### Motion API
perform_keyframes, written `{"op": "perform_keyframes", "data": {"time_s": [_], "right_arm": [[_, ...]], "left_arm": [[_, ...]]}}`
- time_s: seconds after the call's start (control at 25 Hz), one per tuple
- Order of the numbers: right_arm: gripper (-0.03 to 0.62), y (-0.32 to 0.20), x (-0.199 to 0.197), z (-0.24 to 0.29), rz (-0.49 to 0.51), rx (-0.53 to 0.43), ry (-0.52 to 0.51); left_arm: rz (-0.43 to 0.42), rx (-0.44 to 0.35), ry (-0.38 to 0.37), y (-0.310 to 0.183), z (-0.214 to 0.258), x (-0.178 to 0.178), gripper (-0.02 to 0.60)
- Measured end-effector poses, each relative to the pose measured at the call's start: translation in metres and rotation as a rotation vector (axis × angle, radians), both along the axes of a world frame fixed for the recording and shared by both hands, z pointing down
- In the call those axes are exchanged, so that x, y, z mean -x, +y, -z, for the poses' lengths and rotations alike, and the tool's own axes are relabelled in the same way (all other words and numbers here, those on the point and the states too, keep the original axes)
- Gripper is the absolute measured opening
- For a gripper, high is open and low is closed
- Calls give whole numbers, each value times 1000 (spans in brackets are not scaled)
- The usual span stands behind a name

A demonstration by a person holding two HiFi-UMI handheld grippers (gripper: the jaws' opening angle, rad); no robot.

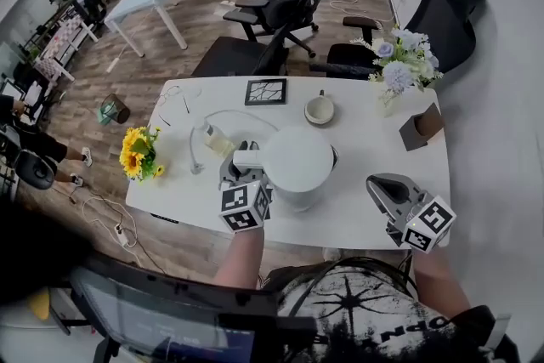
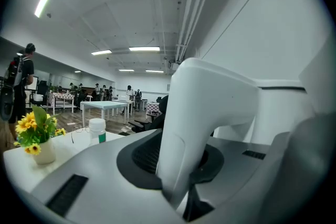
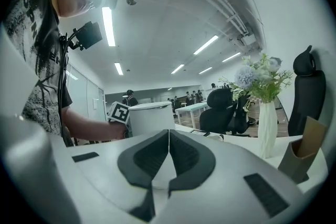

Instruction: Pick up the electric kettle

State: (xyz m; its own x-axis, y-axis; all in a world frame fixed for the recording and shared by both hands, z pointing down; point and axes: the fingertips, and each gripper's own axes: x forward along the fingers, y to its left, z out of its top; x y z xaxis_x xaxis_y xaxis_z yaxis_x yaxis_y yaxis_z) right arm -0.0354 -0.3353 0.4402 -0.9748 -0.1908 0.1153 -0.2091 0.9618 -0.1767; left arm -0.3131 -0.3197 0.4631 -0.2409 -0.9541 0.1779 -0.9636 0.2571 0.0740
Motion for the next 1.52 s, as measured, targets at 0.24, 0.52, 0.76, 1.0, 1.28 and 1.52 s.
{"op": "perform_keyframes", "data": {"time_s": [0.24,0.52,0.76,1.0,1.28,1.52], "right_arm": [[23,-1,-29,1,-87,7,1],[23,0,-70,-7,-199,25,0],[23,3,-110,-8,-295,49,-7],[23,0,-134,-11,-354,60,-2],[23,-6,-141,-17,-368,76,10],[23,-13,-147,-25,-373,95,30]], "left_arm": [[-102,3,30,-25,-1,-32,72],[-219,6,70,-62,-7,-78,74],[-321,17,91,-90,-13,-126,77],[-393,18,116,-111,-16,-165,77],[-443,21,118,-125,-24,-187,80],[-465,23,123,-131,-36,-198,81]]}}
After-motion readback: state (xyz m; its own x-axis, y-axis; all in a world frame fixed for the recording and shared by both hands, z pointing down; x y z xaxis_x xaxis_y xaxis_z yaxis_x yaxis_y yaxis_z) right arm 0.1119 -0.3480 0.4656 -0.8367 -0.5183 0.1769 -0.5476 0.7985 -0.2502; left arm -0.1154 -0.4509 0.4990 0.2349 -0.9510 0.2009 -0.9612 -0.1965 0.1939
